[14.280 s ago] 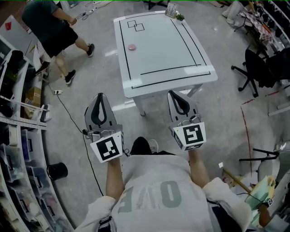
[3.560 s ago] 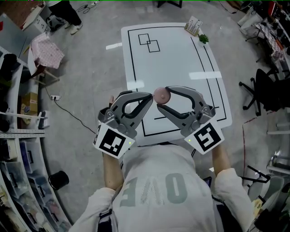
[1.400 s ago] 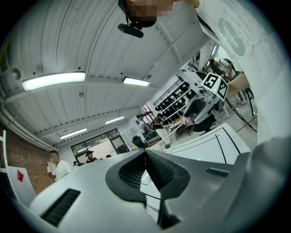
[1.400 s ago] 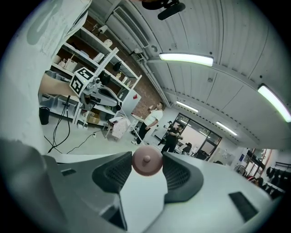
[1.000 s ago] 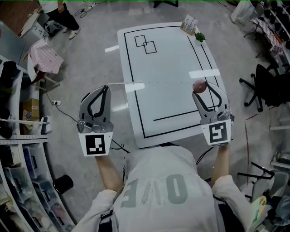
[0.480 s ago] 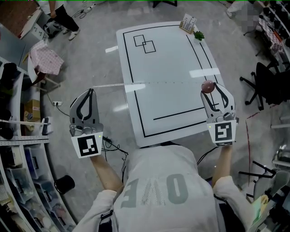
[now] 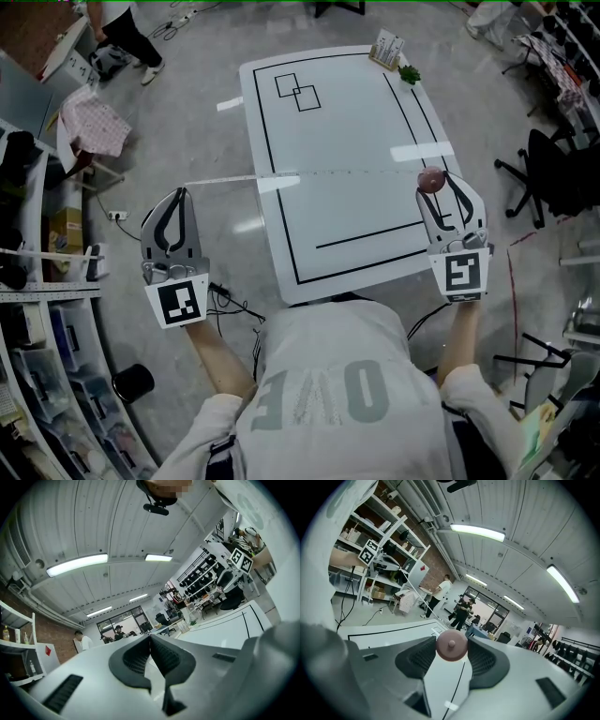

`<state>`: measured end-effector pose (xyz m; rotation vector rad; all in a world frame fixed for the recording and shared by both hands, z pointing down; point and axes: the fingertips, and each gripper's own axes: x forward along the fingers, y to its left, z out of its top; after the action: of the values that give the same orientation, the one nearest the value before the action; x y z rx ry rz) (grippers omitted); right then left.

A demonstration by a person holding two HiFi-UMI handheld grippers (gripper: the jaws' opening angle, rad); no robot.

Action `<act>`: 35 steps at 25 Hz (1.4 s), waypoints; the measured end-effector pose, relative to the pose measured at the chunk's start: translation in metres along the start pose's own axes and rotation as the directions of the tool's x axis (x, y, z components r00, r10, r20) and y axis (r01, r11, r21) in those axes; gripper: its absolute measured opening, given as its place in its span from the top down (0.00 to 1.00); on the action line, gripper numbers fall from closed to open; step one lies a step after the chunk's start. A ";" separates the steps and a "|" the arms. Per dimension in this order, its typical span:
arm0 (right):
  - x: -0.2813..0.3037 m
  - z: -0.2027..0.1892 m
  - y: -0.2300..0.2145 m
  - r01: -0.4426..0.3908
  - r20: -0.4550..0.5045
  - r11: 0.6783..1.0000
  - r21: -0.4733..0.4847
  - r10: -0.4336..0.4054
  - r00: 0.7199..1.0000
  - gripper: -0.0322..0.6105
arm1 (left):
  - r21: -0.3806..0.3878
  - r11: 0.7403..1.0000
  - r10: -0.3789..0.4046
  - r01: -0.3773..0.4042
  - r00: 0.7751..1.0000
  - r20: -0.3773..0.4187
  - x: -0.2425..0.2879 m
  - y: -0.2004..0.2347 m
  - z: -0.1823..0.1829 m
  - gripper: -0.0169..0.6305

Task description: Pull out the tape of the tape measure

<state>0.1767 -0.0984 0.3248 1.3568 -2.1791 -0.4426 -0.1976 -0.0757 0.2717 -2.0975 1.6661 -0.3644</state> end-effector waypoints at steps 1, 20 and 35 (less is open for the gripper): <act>0.000 0.001 0.002 -0.003 0.001 1.000 0.003 0.003 1.000 0.60 | 0.001 1.000 -0.010 0.010 1.000 0.004 0.001 -0.003 0.001 0.93; 0.008 -0.014 0.005 -0.015 -0.041 0.999 0.029 0.016 0.999 0.60 | 0.034 0.988 -0.153 0.154 0.988 -0.016 0.030 -0.044 -0.010 0.93; 0.037 -0.127 0.026 -0.089 -0.270 0.982 0.169 0.133 0.954 0.60 | -0.222 0.921 -0.369 0.319 0.900 -0.235 0.062 -0.136 -0.120 0.93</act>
<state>0.2201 -0.1198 0.4510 1.2806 -2.0722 -0.0334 -0.1214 -0.1319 0.4387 -2.5873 1.5075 -0.6636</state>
